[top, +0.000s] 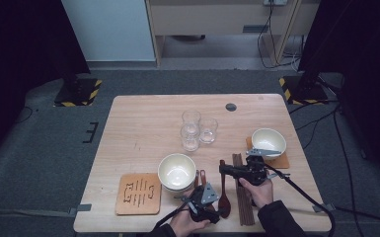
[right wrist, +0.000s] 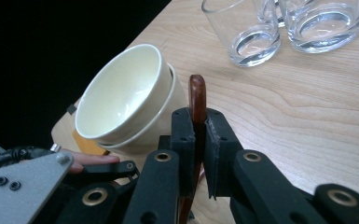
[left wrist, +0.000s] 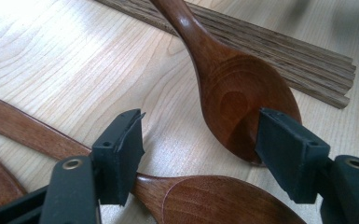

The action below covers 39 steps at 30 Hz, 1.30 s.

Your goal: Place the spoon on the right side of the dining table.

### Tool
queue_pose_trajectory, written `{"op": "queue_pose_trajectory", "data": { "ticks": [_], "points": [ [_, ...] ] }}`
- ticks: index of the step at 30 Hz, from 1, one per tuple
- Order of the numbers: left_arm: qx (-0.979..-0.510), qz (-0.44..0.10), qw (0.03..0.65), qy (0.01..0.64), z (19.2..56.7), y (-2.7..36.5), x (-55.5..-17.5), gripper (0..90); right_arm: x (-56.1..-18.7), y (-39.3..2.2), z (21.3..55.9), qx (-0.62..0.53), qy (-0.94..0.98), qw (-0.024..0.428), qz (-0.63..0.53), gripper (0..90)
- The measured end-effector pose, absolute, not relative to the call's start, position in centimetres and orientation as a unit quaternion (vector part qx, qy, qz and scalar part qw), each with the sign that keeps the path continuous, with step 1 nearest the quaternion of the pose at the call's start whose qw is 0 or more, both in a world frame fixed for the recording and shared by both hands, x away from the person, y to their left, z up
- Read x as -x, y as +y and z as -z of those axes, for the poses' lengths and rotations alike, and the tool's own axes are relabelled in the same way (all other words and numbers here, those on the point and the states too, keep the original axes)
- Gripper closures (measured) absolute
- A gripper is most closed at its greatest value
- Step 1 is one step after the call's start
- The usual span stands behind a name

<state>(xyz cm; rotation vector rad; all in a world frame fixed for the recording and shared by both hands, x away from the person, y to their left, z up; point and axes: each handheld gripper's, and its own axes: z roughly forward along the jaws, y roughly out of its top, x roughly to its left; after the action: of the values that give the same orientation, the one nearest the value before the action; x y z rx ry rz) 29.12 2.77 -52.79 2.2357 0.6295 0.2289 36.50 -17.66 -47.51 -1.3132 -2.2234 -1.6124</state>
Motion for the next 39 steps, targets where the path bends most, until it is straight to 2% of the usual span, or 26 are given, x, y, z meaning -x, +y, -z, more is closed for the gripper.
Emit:
{"op": "queue_pose_trajectory", "data": {
  "ticks": [9, 21, 39],
  "points": [
    [-0.875, -0.084, 0.409, 0.245, 52.0, 3.0, -29.1, 32.3, -36.3, -17.9, 46.9, 0.432, -0.722, 0.041, 0.538, 84.3],
    [-0.853, -0.065, 0.453, 0.250, 49.5, 4.3, -29.5, 36.4, -36.5, -19.1, 45.7, 0.436, -0.714, -0.003, 0.547, 84.3],
    [-0.810, -0.090, 0.513, 0.270, 45.4, 7.3, -30.6, 37.0, -36.9, -19.8, 45.0, 0.444, -0.704, -0.027, 0.553, 84.3]
  ]
}}
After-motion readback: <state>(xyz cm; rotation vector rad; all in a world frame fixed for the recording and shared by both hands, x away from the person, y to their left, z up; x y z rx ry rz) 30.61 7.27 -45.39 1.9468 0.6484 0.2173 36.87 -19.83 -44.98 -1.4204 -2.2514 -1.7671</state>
